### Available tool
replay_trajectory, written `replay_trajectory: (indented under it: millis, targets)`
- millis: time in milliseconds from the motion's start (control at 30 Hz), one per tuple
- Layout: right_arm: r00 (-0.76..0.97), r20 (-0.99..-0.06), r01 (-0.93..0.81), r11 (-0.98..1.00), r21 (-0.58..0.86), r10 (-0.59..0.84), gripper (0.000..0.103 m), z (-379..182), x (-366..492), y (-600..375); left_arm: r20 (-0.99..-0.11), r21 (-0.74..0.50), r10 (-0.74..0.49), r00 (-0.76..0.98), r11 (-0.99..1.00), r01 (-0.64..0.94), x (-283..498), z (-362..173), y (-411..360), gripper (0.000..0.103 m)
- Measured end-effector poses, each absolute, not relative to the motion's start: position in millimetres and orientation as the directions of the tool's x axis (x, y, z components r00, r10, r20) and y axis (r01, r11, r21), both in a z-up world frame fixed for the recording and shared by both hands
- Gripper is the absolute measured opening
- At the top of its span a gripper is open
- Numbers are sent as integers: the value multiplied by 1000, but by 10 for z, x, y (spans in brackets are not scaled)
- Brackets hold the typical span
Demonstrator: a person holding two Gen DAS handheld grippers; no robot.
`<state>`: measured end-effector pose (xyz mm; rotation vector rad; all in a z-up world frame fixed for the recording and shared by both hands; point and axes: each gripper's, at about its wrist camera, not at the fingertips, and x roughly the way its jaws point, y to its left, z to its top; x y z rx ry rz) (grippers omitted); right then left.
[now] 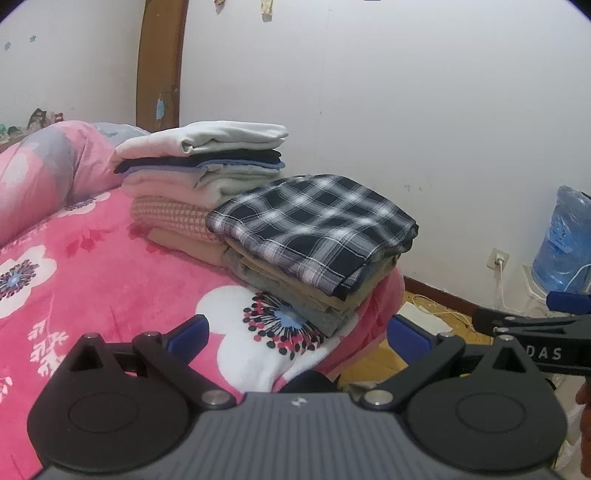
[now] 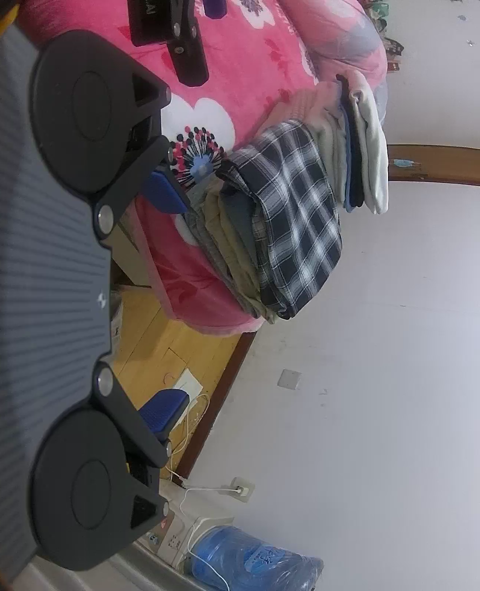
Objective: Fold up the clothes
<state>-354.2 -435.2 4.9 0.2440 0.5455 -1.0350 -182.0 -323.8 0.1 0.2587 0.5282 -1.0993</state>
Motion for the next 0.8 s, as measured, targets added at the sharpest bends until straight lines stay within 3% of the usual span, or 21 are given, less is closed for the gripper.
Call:
replay_trajectory:
  millis: [800]
  targets:
    - [370,-557,865,495,-86,-743,102,-73,-3430,-4379,-547,-91,-763,345,464,881,-1755,-66,-3276,103]
